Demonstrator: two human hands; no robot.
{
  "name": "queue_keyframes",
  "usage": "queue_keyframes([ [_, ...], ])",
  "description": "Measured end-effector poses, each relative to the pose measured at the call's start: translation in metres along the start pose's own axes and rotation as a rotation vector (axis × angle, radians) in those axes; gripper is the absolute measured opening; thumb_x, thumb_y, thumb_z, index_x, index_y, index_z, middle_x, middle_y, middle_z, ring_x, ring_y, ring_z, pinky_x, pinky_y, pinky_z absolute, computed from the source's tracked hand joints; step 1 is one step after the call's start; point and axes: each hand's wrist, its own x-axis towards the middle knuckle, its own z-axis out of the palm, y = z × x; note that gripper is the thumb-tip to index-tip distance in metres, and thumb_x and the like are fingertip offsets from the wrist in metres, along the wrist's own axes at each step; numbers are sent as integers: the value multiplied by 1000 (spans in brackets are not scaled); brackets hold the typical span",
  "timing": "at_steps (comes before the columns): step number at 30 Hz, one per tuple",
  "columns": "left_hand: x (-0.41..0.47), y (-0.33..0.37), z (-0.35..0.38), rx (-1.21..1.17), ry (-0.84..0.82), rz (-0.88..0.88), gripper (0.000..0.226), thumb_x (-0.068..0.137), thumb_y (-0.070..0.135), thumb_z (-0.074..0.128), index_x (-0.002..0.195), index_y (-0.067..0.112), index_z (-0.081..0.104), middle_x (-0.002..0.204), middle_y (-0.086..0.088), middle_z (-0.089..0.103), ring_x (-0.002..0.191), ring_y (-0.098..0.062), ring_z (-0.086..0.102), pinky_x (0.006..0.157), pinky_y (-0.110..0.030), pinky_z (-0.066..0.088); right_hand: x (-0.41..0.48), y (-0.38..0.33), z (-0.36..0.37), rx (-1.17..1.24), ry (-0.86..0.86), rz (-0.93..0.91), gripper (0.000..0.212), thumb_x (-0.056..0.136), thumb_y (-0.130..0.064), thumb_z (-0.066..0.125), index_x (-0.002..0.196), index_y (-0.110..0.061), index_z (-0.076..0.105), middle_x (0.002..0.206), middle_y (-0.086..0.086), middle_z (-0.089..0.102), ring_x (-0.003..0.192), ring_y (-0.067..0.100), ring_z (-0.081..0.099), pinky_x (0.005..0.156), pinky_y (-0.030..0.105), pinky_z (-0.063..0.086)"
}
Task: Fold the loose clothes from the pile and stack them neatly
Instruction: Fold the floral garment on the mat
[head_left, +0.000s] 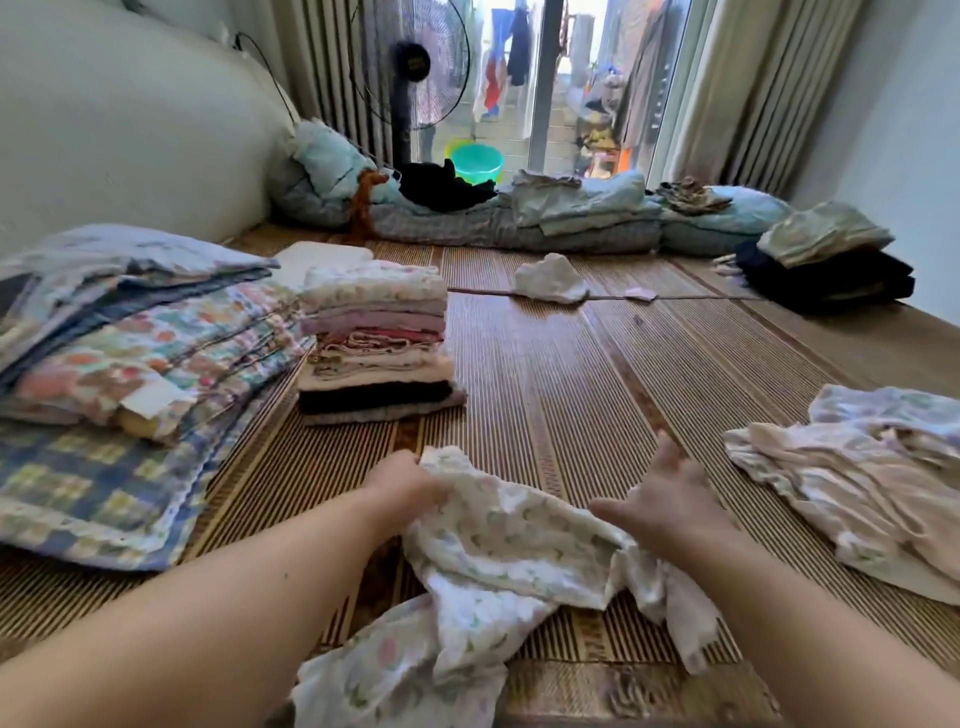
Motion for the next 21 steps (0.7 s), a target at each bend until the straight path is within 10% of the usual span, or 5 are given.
queue_keyframes([
  [5,-14,58,-13,-424,-184,96,49,89,12,58,135,21,44,108,-6,60,80,-20,66,56,-31,53,-27,-72,-3,285,-21,-608,97,61,-61,78,143,-39,33,131,-10,52,113,7,50,98,30,43],
  [8,-35,86,-31,-462,-333,145,30,94,7,48,122,17,53,96,-8,66,73,-18,65,56,-29,51,-34,-96,-8,395,69,-653,64,75,-46,74,132,-33,47,106,-16,59,99,8,58,75,17,44],
  [11,-56,99,-54,-232,-313,270,38,91,5,52,124,24,56,110,-10,68,85,-19,65,62,-30,51,-33,-95,-39,529,151,-618,17,91,-23,58,103,-21,71,91,-2,72,88,21,67,75,35,53],
  [16,-87,115,-81,199,-139,514,59,81,39,69,134,46,45,125,0,47,103,-18,58,89,-34,53,-51,-81,-104,913,-213,-584,25,96,-23,55,91,-8,74,90,13,74,79,26,72,65,34,59],
  [21,-111,136,-105,-103,-491,544,73,68,11,68,133,36,46,127,2,54,113,-17,56,93,-29,49,-72,-77,-183,911,-211,-655,20,89,-20,60,83,-15,78,89,10,75,76,21,72,62,31,60],
])
